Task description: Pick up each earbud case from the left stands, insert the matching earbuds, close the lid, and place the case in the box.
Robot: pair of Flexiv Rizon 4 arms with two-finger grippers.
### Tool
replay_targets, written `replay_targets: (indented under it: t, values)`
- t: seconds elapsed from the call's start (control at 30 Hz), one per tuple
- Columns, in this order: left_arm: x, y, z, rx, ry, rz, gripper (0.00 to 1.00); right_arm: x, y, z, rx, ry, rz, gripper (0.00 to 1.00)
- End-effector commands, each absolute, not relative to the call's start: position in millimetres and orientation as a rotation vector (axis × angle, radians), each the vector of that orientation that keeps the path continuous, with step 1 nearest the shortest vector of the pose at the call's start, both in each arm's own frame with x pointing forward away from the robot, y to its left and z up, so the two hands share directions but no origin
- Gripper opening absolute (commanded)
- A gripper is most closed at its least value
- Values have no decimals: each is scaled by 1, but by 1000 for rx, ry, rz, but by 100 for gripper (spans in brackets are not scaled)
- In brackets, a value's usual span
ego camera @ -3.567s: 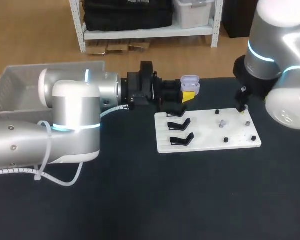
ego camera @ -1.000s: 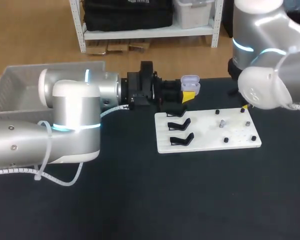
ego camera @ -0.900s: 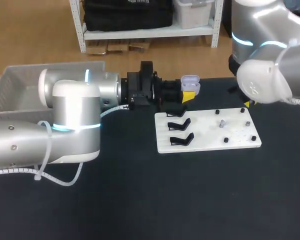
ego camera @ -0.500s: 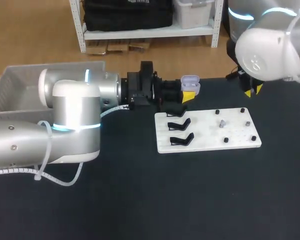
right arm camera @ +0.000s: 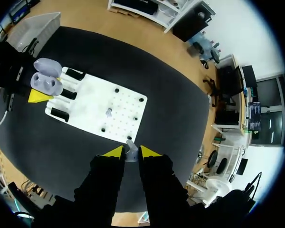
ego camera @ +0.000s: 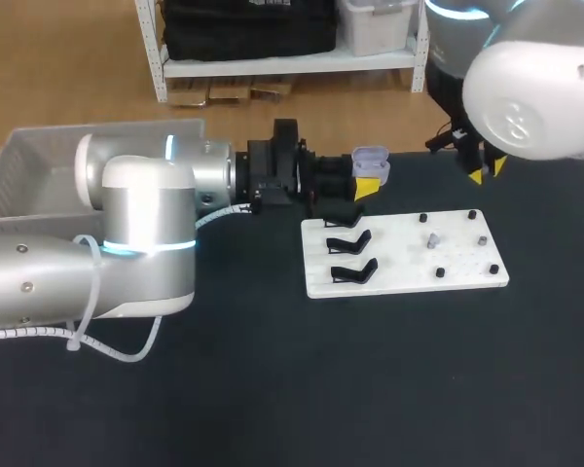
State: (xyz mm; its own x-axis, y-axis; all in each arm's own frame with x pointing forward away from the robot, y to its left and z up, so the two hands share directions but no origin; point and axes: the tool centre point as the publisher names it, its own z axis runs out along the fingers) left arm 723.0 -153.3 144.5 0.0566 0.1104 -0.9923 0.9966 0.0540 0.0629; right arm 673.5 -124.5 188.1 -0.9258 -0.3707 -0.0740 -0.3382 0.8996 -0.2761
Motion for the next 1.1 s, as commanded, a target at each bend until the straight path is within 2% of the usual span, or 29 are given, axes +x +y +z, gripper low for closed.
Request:
replay_targets:
  t: [0.03, 0.13, 0.37, 0.47, 0.8, 1.1]
  values:
    - [723, -153, 143, 1269, 1266, -1067, 0, 669, -128, 187, -549, 2913, -382, 0]
    - [723, -153, 143, 1269, 1266, -1067, 0, 664, -114, 191, -404, 2969, -368, 0]
    - [723, -153, 143, 1269, 1266, -1067, 0, 651, -77, 213, 368, 3043, -464, 0]
    - [723, -153, 143, 1269, 1266, -1067, 0, 647, -68, 219, 529, 3007, -444, 0]
    - [723, -153, 143, 1269, 1266, -1067, 0, 643, -36, 222, 623, 3029, -398, 0]
    - [723, -153, 143, 1269, 1266, -1067, 0, 643, -36, 222, 623, 3029, -398, 0]
